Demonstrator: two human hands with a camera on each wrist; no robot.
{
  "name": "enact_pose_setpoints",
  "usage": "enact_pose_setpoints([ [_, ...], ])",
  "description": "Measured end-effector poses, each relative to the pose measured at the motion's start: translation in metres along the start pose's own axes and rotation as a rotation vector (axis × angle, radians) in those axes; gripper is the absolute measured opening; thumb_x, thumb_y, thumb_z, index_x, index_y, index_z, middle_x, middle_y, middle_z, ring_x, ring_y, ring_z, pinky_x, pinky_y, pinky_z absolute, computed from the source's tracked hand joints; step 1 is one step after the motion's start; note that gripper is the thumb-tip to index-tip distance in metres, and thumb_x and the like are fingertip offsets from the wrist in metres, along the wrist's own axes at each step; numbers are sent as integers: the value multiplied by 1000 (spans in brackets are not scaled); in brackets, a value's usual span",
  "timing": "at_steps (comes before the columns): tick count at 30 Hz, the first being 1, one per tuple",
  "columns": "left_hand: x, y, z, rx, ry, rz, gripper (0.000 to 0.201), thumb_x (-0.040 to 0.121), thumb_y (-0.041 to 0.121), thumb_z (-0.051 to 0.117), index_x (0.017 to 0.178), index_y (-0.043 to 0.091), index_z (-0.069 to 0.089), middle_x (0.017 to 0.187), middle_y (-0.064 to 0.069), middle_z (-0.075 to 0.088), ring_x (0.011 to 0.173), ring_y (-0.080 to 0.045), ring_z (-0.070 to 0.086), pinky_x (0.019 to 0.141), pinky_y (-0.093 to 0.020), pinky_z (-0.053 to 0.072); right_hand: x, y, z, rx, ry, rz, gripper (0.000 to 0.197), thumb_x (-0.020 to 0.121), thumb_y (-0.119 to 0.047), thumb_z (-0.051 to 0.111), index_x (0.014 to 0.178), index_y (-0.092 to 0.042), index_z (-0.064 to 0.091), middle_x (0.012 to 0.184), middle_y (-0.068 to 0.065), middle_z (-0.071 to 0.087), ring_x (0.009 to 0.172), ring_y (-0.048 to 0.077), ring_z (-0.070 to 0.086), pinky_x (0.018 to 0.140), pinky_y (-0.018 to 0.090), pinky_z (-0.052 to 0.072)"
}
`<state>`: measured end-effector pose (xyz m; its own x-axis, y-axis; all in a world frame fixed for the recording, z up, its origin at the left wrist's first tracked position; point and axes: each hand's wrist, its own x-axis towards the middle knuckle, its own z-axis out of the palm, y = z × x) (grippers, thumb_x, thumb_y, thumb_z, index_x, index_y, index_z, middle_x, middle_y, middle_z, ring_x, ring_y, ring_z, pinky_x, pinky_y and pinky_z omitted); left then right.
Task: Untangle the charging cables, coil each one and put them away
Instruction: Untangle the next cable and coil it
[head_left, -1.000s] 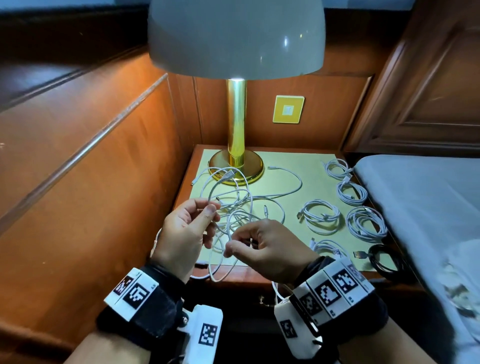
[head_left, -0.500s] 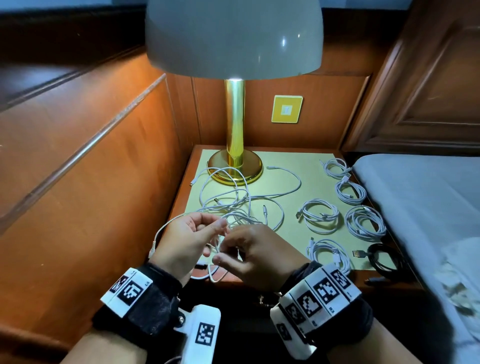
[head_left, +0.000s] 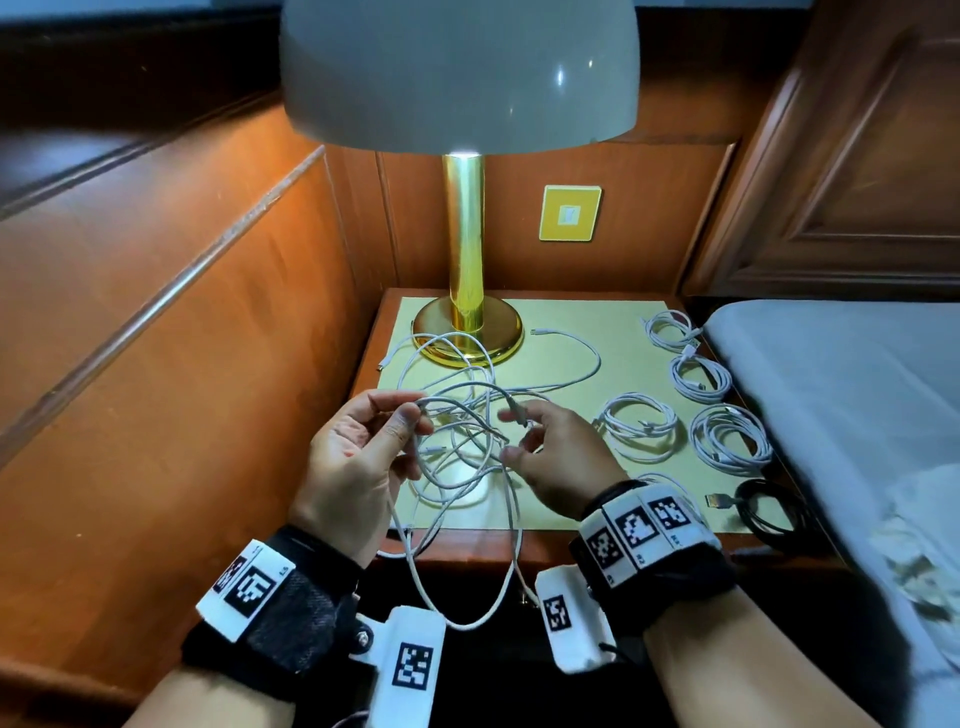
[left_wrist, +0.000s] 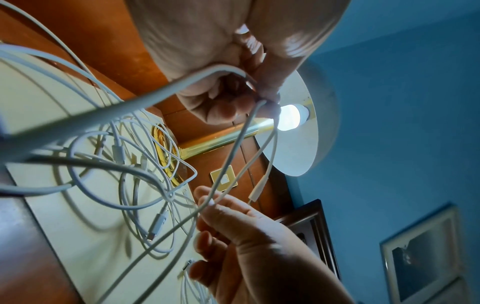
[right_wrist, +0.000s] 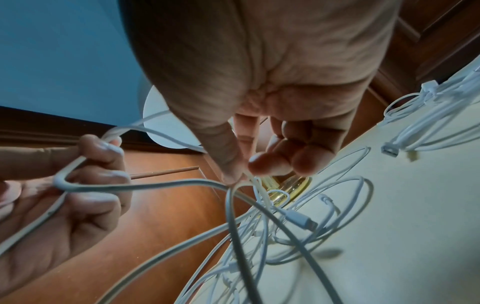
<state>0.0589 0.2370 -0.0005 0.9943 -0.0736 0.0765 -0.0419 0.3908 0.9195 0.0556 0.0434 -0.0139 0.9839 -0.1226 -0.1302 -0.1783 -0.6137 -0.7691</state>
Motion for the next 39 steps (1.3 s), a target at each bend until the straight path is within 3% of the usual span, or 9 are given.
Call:
enact_pose_setpoints([
  [3,0,1,-1,-75,-10,-29,18,82,16,74,94,6,66,73,-9,62,66,-16,59,54,-24,51,4,0,7,31,32,12,3,92,-30,68,90,-27,69,83,-3,70,83,17,66,76,27,50],
  [5,-1,4,2,-121,-6,-40,13,87,14,63,95,5,61,70,-6,61,64,-17,60,54,-26,53,7,0,9,76,106,-4,13,92,-31,68,81,-26,64,79,-3,72,75,15,70,76,31,56],
  [9,-4,13,4,-222,-2,-58,10,88,15,51,95,9,54,68,-2,50,47,-11,40,42,-21,36,10,-6,2,320,237,-37,12,93,-30,68,86,-22,63,71,-2,73,66,10,72,71,40,60],
  [15,-3,14,5,-186,47,-75,15,102,11,39,94,12,52,63,1,41,45,-8,25,40,-19,19,15,-8,1,480,235,36,18,97,-41,59,93,-23,56,88,3,72,71,10,73,79,49,59],
  [21,-2,14,3,-183,110,-83,18,105,10,37,95,12,52,64,1,41,45,-7,27,40,-19,21,14,-12,-13,585,280,-68,16,90,-18,71,101,-25,62,99,-7,68,88,17,69,79,39,61],
  [27,-4,19,1,-198,37,-68,19,103,13,40,89,13,53,63,-1,29,42,-8,22,41,-18,16,9,-15,-24,917,192,-150,41,78,3,46,108,-11,71,105,5,75,97,15,71,73,28,55],
  [30,-9,23,1,-77,-36,-8,15,96,13,50,82,12,53,60,-1,26,42,-11,18,44,-18,14,2,-22,-40,1083,127,-165,40,88,10,37,105,-5,70,109,10,74,89,16,69,72,26,52],
  [36,-36,34,4,115,-189,127,16,82,19,62,74,11,52,49,-1,27,42,-13,15,44,-15,19,-28,-23,-61,830,130,-268,44,84,16,37,96,-3,75,99,15,76,79,18,65,64,27,47],
  [39,-57,37,6,253,-270,206,19,78,31,63,73,15,56,48,0,35,39,-14,25,43,-16,27,-62,-15,-74,462,187,-403,47,85,21,46,104,-10,75,95,9,77,87,13,72,76,23,56],
])
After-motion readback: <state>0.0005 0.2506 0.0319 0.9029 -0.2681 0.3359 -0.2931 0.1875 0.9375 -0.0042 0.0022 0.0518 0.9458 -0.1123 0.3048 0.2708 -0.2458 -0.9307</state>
